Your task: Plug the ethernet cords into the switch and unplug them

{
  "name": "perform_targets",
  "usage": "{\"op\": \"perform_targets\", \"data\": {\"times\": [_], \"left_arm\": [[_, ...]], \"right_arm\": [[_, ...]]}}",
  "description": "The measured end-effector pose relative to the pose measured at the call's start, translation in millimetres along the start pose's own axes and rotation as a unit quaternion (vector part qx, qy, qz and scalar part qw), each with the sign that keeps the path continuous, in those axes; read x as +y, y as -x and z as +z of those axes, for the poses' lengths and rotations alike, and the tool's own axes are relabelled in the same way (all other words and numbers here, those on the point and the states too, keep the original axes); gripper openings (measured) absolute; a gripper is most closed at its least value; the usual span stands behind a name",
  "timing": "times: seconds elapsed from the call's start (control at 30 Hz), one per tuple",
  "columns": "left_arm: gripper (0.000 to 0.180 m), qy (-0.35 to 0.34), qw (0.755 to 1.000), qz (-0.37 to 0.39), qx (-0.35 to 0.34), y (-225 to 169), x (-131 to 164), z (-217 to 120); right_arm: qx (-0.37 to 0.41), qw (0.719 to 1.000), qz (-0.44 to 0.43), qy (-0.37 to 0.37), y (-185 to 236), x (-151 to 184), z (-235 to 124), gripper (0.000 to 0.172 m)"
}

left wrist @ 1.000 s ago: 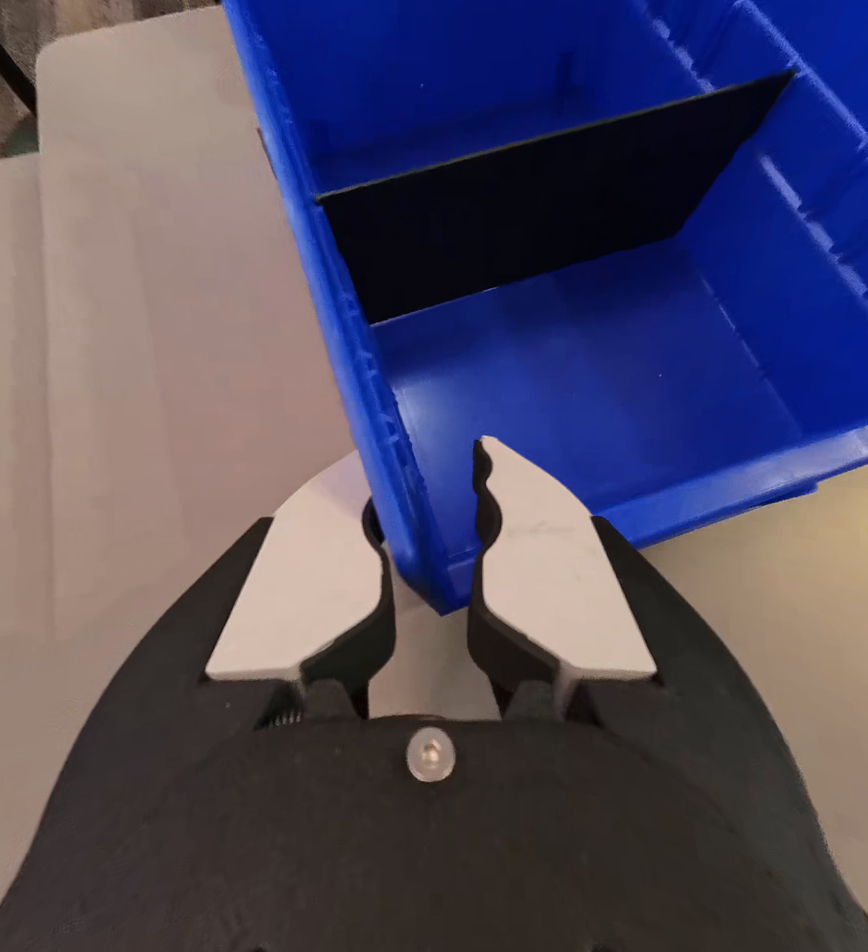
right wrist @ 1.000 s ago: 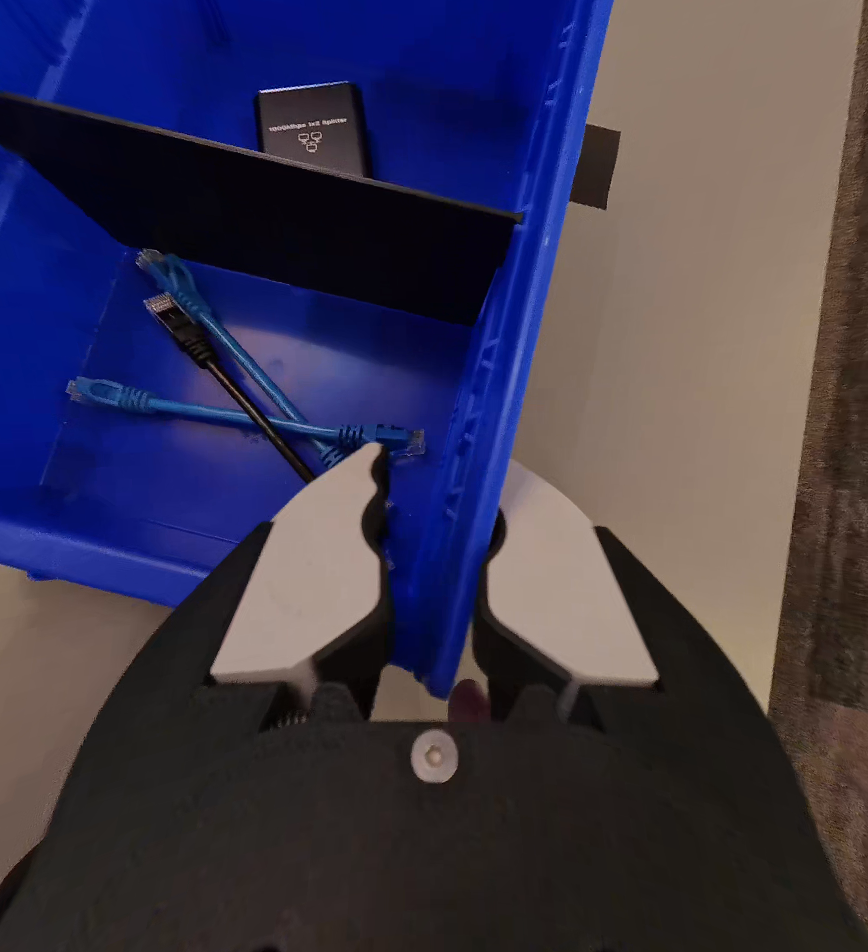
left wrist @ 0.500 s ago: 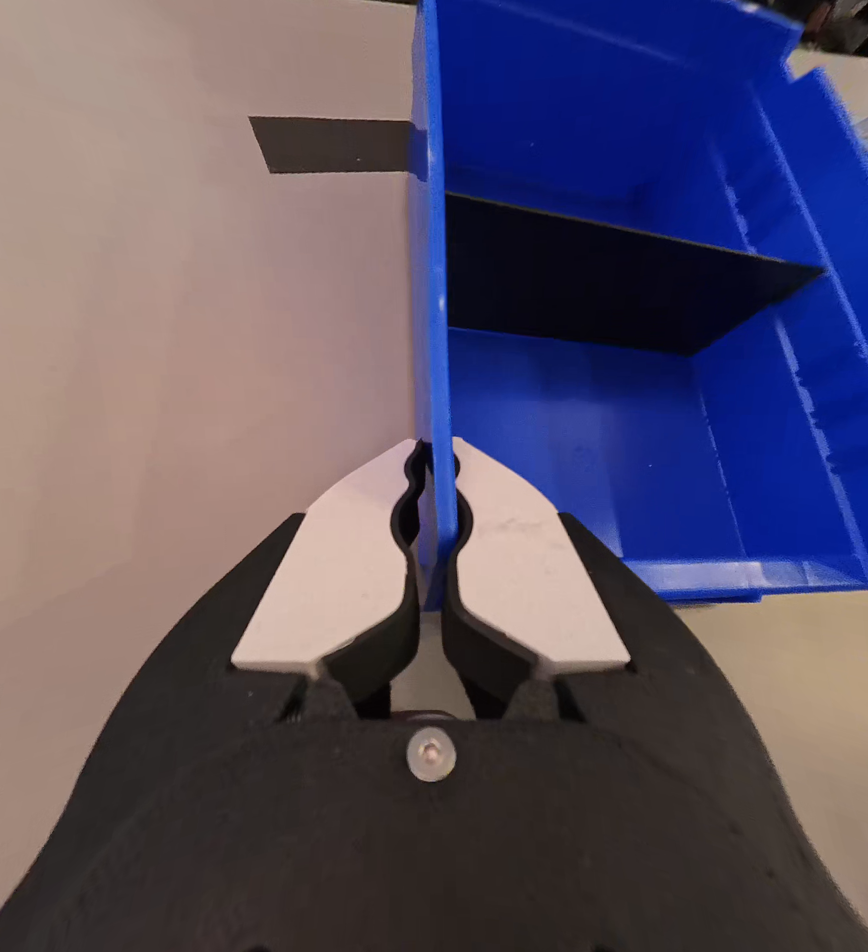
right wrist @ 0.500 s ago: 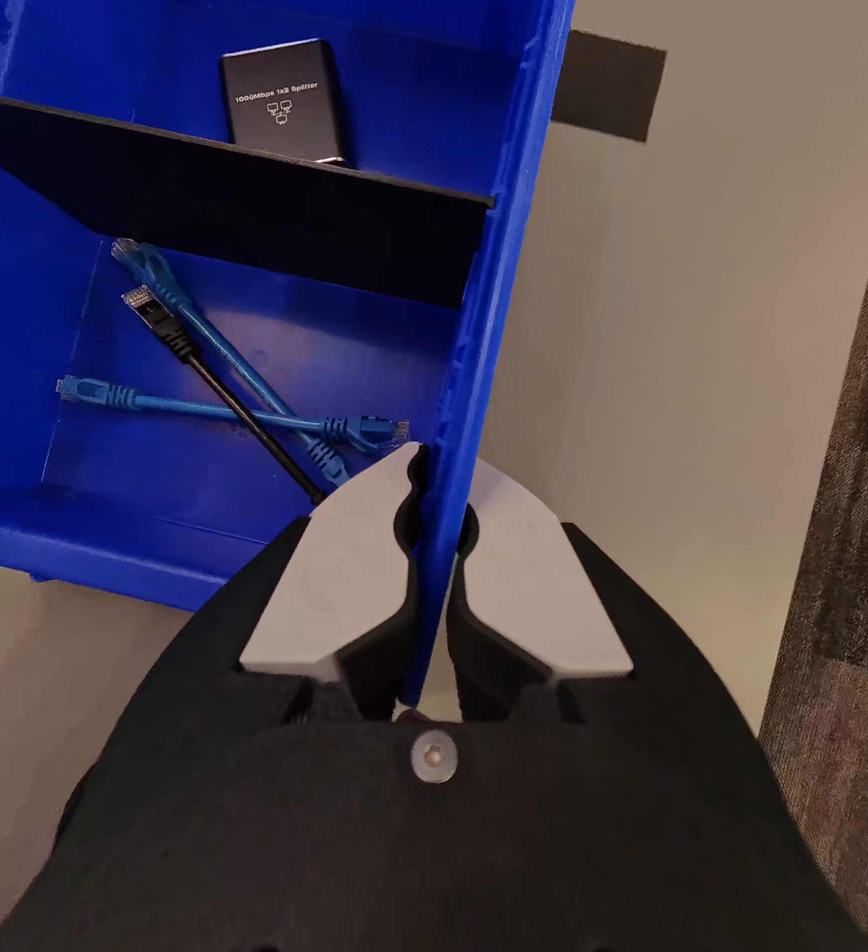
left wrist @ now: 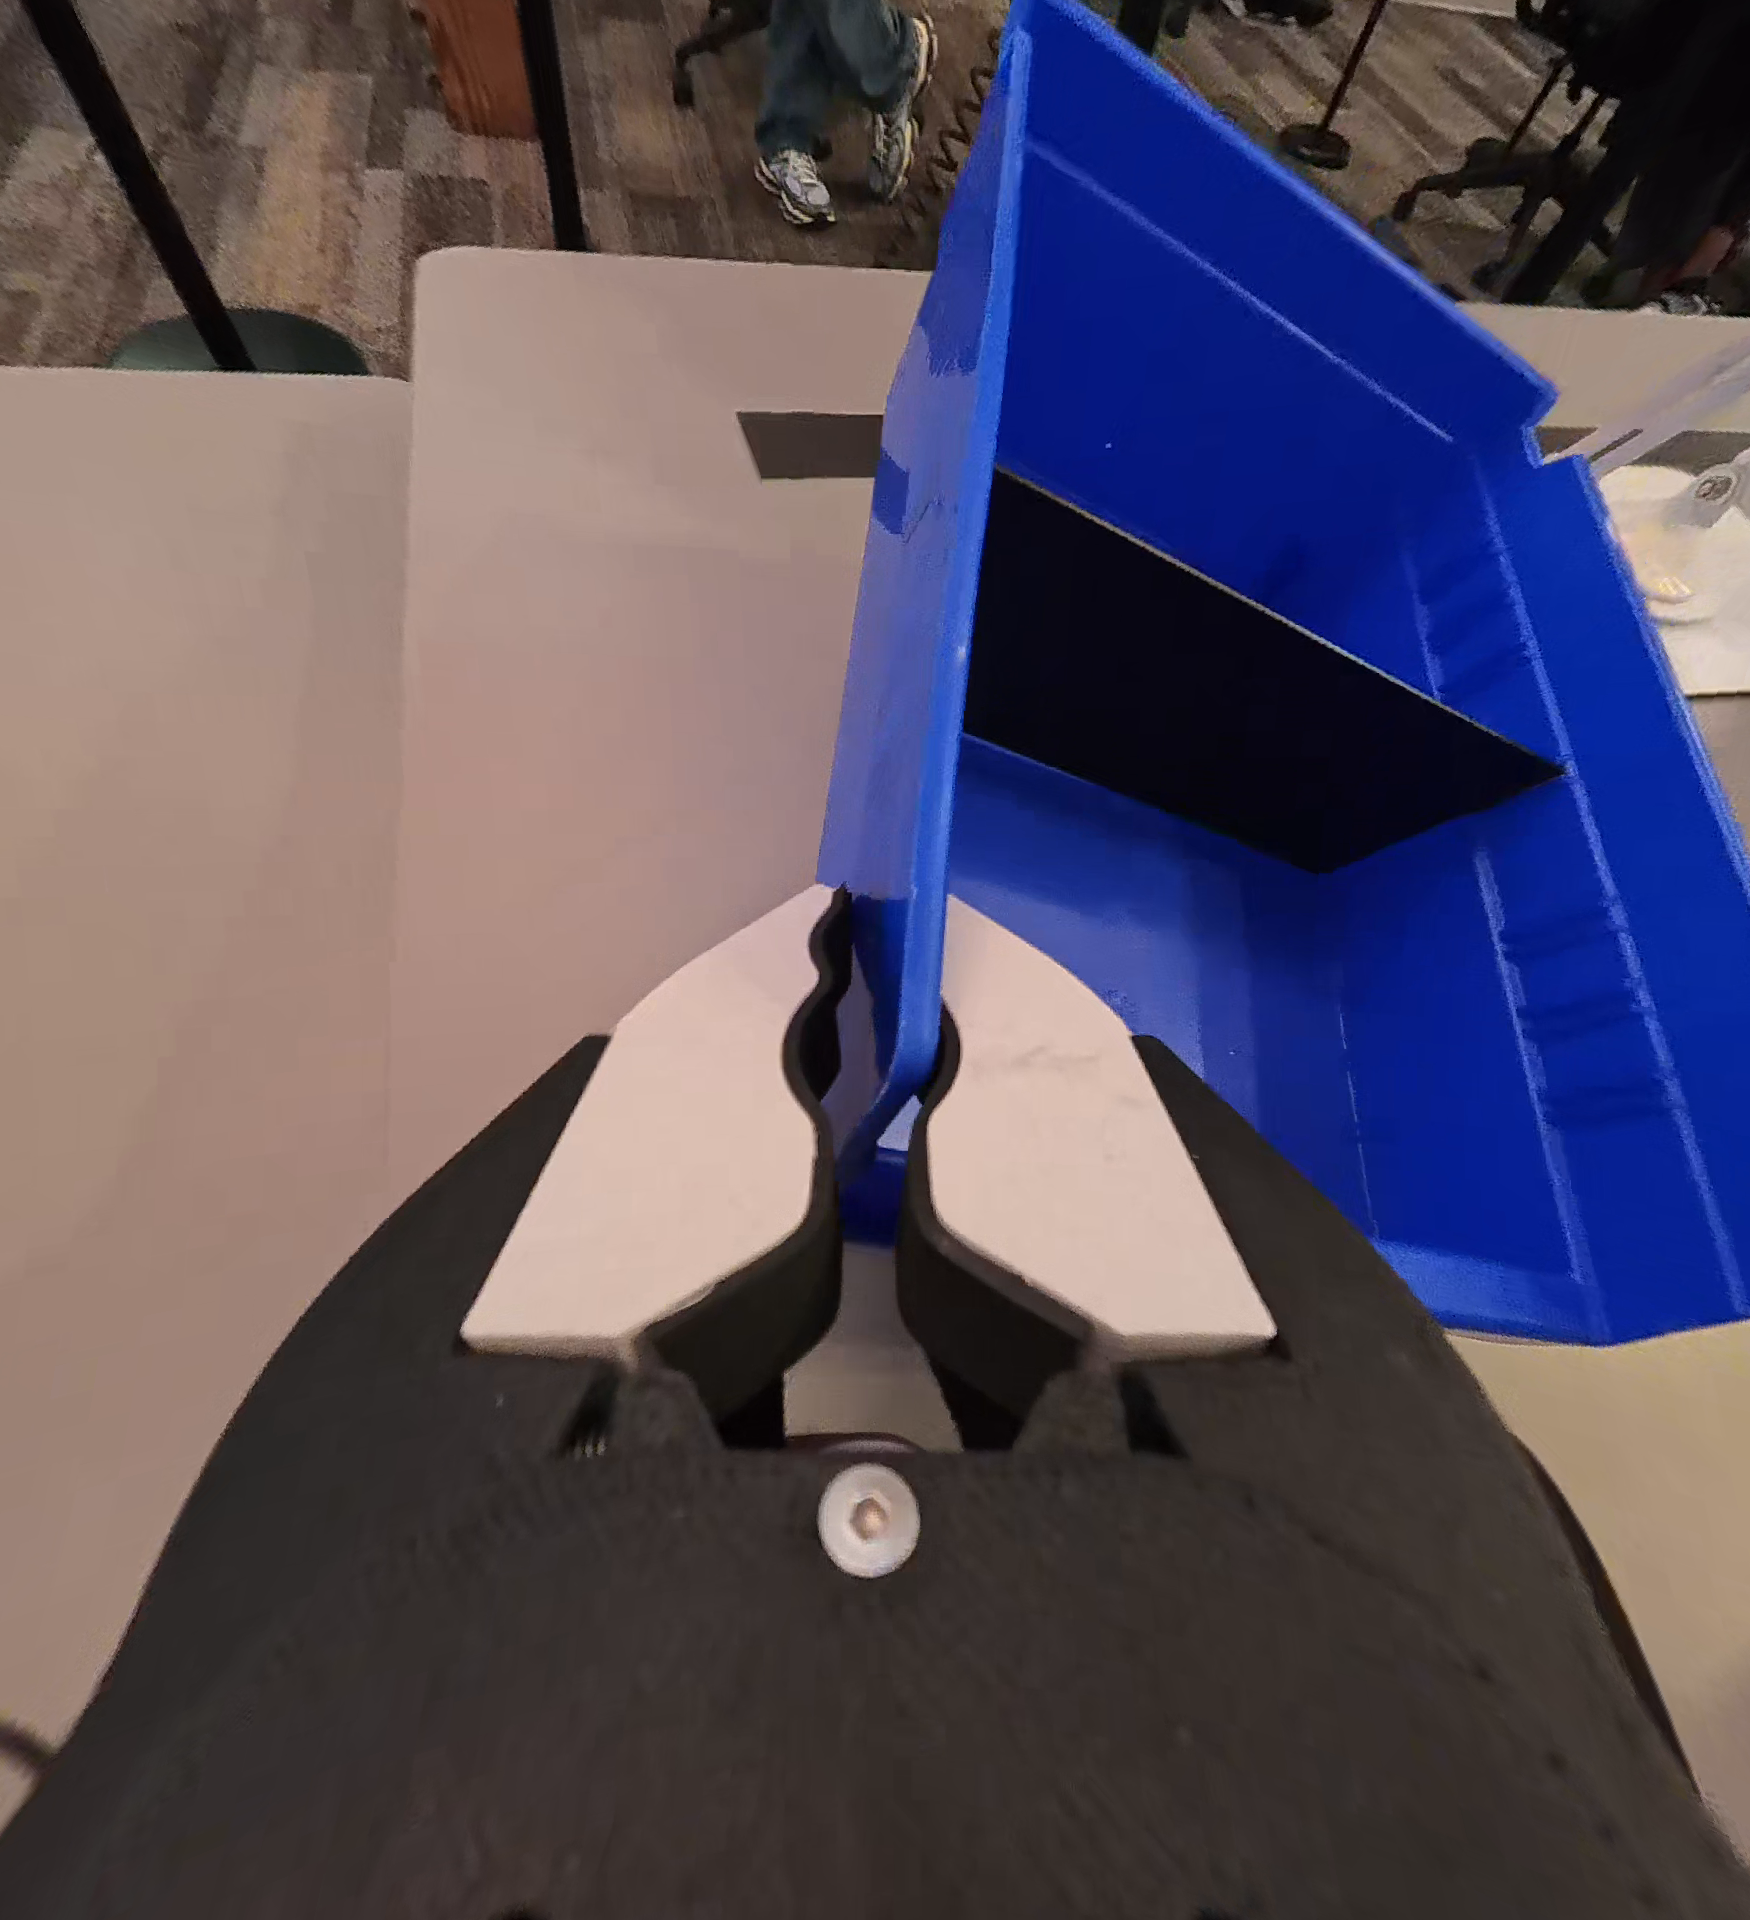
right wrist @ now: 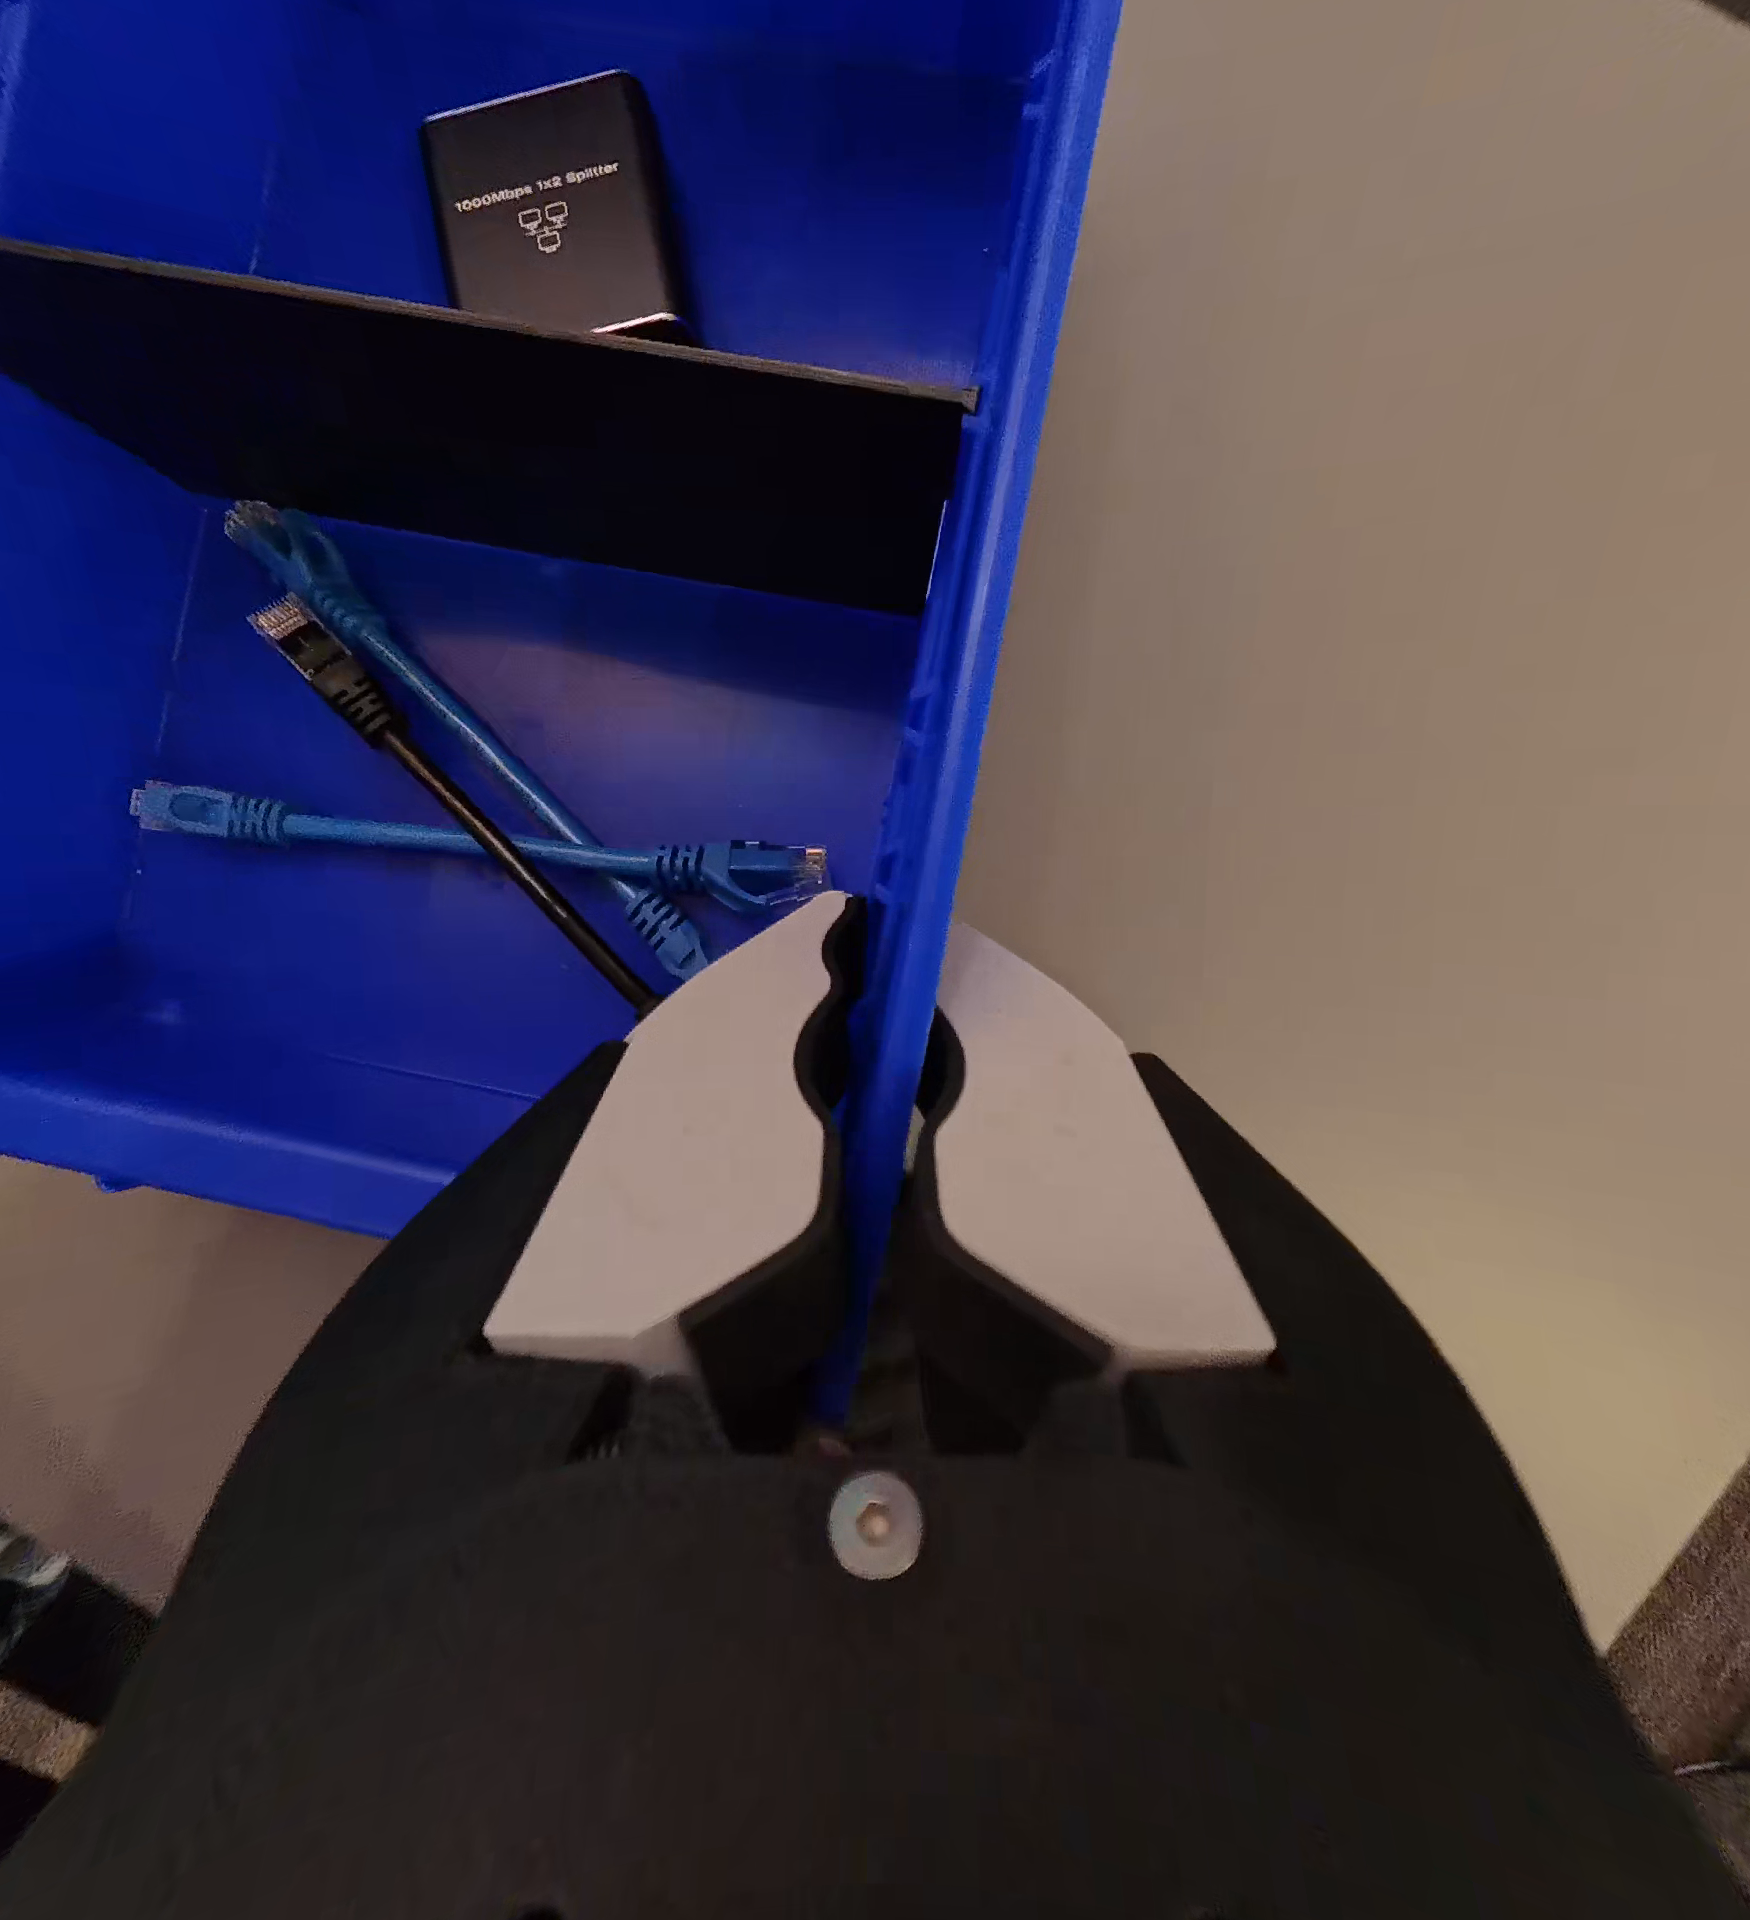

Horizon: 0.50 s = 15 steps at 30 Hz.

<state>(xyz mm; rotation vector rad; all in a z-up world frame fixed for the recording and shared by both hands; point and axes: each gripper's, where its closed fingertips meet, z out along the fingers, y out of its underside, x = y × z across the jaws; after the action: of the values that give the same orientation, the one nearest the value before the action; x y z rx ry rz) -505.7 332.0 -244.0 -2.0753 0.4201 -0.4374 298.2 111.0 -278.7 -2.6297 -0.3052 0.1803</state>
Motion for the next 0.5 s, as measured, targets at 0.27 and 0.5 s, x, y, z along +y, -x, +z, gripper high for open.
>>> {"op": "perform_targets", "data": {"times": [0.27, 0.5], "left_arm": [[0.007, -0.039, 0.998, -0.023, -0.035, 23, 12, -55], [0.007, -0.08, 0.995, -0.035, -0.053, 35, 9, -92]], "right_arm": [[-0.061, 0.997, -0.057, 0.004, 85, 13, 2, 0.006], [-0.126, 0.987, -0.104, -0.004, 160, -7, 36, 0.006]]}}
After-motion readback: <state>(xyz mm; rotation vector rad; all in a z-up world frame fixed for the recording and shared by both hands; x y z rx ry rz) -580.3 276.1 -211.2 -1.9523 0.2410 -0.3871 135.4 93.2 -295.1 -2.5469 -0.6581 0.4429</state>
